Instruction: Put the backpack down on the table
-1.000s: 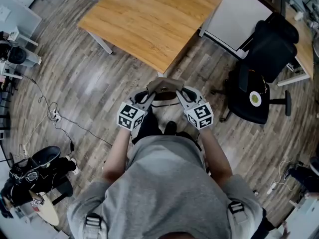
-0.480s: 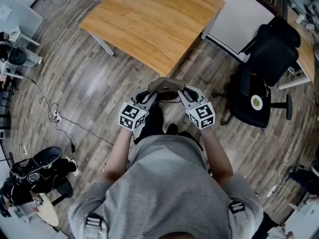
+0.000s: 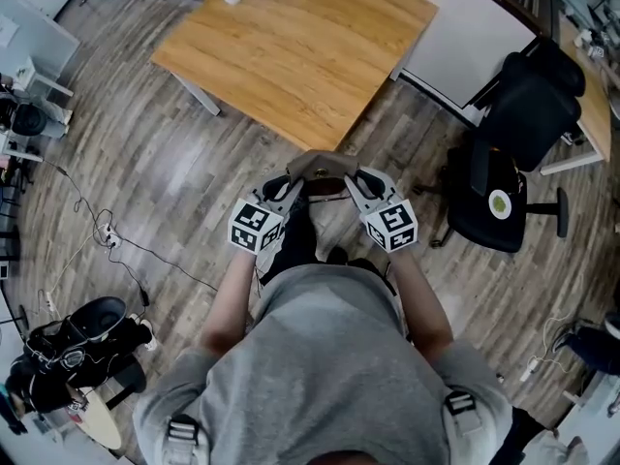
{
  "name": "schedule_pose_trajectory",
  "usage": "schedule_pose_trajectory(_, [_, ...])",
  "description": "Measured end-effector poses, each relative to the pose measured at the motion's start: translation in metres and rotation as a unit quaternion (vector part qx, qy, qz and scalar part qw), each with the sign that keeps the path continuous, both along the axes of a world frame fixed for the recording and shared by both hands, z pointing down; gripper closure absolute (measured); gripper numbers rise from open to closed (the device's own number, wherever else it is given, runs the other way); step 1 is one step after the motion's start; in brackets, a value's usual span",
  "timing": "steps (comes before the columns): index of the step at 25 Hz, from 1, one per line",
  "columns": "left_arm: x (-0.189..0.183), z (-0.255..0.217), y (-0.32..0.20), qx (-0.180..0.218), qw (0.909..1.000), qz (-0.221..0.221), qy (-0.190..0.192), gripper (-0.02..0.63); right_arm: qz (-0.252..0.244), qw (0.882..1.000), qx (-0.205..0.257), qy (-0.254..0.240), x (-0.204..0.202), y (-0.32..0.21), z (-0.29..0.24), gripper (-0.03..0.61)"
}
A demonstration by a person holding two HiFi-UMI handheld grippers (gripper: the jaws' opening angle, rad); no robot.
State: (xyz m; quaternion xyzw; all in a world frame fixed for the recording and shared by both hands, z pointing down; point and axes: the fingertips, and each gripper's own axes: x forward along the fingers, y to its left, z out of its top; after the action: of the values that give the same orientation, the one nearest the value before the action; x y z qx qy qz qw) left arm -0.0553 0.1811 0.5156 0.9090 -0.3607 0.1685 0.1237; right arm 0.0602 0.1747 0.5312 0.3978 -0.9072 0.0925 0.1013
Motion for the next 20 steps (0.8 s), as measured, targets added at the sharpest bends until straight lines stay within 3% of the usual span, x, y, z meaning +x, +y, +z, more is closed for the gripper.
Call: schedule_pose_trajectory(20, [-0.008, -0.012, -0.125, 0.011, 0.9992, 0.037, 0.009, 0.535, 0.041, 0.999, 0.000, 0.006, -0.007, -0.114, -0.011, 0.488])
